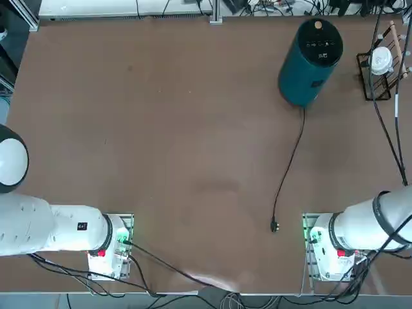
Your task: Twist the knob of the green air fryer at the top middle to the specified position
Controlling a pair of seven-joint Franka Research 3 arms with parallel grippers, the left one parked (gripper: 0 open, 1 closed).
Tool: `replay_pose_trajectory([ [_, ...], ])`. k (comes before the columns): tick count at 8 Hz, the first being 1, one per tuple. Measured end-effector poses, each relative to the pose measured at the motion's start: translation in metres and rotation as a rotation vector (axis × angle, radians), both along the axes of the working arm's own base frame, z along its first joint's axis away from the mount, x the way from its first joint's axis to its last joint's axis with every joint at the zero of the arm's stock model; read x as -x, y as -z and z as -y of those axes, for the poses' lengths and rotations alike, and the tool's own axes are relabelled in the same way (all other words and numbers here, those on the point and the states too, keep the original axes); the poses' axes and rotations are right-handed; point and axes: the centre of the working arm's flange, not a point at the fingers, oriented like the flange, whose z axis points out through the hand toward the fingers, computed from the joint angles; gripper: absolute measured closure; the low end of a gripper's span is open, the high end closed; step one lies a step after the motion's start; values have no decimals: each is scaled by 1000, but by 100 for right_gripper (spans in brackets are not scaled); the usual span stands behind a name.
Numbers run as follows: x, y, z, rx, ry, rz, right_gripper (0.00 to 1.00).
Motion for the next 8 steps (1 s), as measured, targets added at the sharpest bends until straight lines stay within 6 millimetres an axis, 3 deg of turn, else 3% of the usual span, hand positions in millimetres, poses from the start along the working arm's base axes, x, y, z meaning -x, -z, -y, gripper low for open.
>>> replay_pose_trajectory([
  [4, -8, 11, -2, -1, -4, 11, 0],
  [8, -58, 90, -17, -5, -24, 44, 0],
])
